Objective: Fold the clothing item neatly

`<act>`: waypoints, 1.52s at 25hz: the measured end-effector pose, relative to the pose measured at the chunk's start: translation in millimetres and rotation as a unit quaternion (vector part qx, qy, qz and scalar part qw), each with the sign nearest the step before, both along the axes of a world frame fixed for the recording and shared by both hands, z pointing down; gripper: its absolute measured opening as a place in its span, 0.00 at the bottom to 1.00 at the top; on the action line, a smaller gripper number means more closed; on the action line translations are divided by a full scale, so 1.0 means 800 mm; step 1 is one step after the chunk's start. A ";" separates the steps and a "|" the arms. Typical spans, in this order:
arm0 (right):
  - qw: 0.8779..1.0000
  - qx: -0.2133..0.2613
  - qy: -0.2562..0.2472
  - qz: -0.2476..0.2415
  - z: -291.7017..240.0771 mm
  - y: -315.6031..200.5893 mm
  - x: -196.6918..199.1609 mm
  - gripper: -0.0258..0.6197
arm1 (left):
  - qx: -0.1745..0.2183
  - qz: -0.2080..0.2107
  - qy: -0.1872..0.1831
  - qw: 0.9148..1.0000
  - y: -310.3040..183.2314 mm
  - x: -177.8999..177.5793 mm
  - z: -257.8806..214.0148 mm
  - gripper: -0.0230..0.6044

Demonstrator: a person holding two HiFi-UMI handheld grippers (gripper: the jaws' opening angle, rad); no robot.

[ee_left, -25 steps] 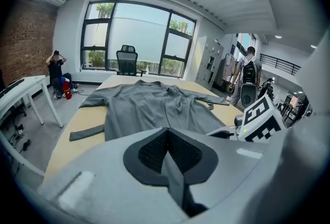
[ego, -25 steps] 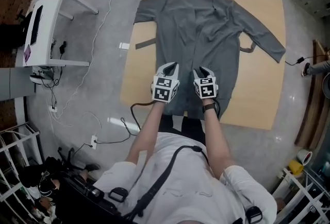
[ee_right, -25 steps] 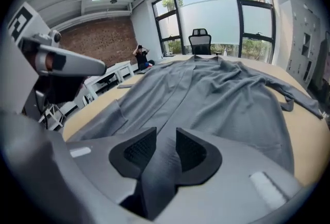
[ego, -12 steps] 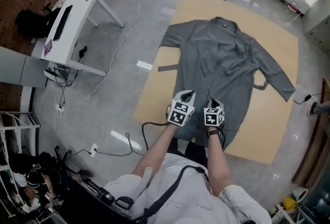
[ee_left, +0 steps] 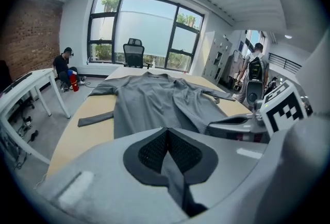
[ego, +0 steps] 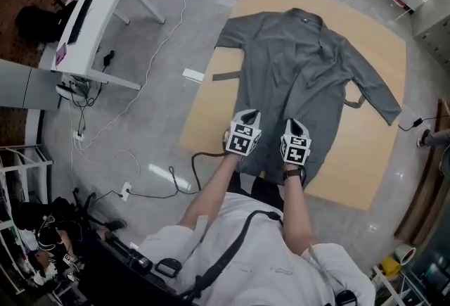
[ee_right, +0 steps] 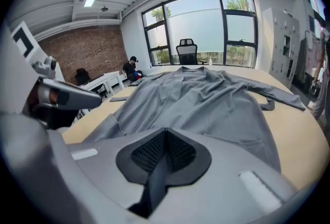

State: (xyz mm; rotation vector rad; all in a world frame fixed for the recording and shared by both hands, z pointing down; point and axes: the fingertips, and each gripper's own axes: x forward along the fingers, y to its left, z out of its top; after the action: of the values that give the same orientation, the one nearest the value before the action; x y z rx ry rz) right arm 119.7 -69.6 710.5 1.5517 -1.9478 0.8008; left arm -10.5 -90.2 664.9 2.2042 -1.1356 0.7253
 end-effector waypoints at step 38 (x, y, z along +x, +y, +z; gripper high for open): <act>0.989 0.039 -0.143 -0.023 -0.061 -0.022 0.002 0.06 | -0.115 0.057 0.071 0.989 0.044 0.077 0.047 0.05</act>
State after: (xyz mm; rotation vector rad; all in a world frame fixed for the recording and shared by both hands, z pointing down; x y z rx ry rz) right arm 121.6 -87.3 661.6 1.4964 -2.2348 0.9828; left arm 51.2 -55.2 702.5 2.0996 -0.8178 0.6968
